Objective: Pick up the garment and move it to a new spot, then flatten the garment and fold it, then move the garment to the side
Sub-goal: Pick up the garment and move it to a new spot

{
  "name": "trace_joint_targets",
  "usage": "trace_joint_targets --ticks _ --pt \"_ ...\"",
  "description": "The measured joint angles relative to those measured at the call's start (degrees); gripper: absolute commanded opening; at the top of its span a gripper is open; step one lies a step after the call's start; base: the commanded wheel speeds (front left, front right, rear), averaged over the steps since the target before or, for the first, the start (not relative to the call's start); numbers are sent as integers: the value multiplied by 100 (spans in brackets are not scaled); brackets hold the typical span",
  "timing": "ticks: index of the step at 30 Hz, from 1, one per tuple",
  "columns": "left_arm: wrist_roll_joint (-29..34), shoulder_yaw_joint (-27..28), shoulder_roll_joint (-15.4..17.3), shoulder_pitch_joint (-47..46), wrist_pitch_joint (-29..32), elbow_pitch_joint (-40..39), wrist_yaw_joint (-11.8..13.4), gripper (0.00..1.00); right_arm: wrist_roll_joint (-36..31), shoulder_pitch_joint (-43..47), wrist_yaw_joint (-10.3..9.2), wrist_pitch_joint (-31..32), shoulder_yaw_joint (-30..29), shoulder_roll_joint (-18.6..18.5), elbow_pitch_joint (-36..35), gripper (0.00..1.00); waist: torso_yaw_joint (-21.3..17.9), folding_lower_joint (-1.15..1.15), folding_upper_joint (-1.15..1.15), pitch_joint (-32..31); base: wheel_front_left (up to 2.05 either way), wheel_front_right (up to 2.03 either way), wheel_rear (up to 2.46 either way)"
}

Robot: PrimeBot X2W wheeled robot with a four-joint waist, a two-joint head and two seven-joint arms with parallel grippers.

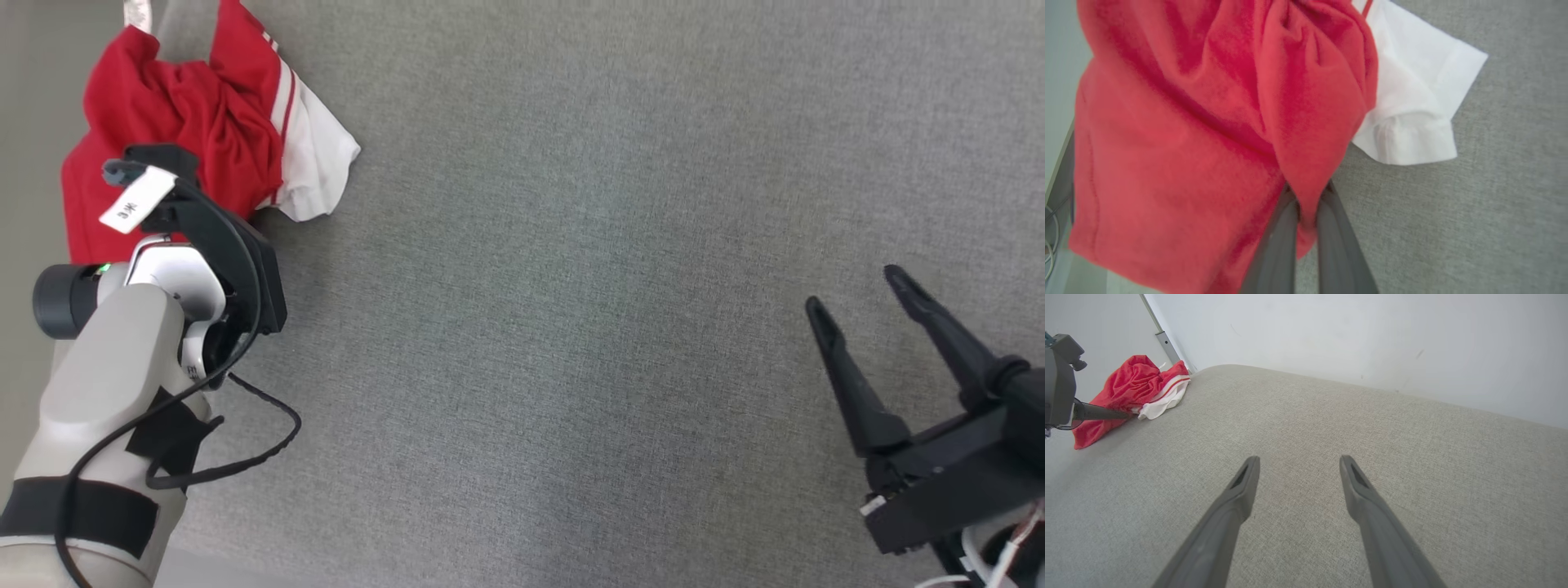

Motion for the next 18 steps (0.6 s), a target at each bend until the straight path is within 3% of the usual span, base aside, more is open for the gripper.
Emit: trace_joint_targets --ticks 12,18 --pt "126 -167 -59 21 -436 14 -353 0 153 -394 -30 -420 194 432 786 100 -38 0 -1 -623 0 0 0" --pt "134 -378 -374 24 -578 -71 -598 0 201 -425 -59 -675 312 661 1191 100 -194 -1 -1 -1065 0 0 0"
